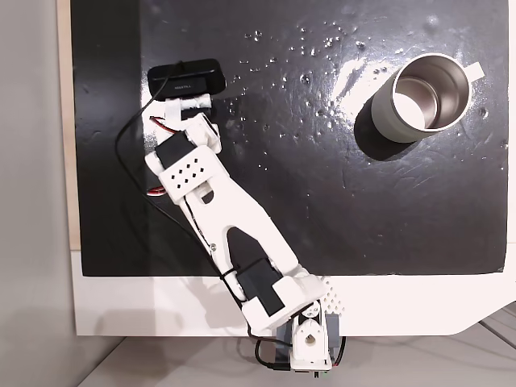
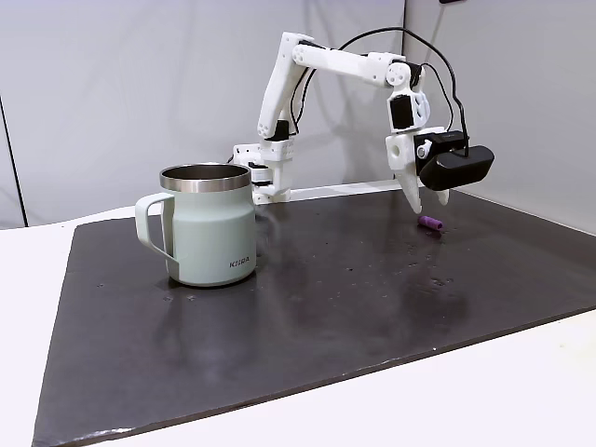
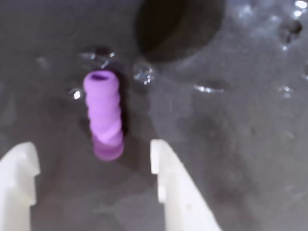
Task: Grasp a pengrip and put it in the cup.
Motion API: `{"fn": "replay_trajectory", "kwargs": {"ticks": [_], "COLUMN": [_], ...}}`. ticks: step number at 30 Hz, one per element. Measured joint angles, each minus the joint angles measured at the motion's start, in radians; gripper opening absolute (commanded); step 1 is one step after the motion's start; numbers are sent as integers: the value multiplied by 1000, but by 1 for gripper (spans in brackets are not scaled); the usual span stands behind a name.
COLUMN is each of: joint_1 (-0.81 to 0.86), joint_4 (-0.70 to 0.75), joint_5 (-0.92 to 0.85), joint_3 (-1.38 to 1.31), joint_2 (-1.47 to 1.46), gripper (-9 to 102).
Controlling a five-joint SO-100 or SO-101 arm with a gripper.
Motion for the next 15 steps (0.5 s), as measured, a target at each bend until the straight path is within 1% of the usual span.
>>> {"fn": "replay_trajectory", "kwargs": {"ticks": [9, 15], "joint_1": [0, 2], "joint_4": [-64, -72], "joint_5": [-20, -20], "joint_3": [-3, -23], "joint_2": [-106, -138], "gripper": [23, 21]}}
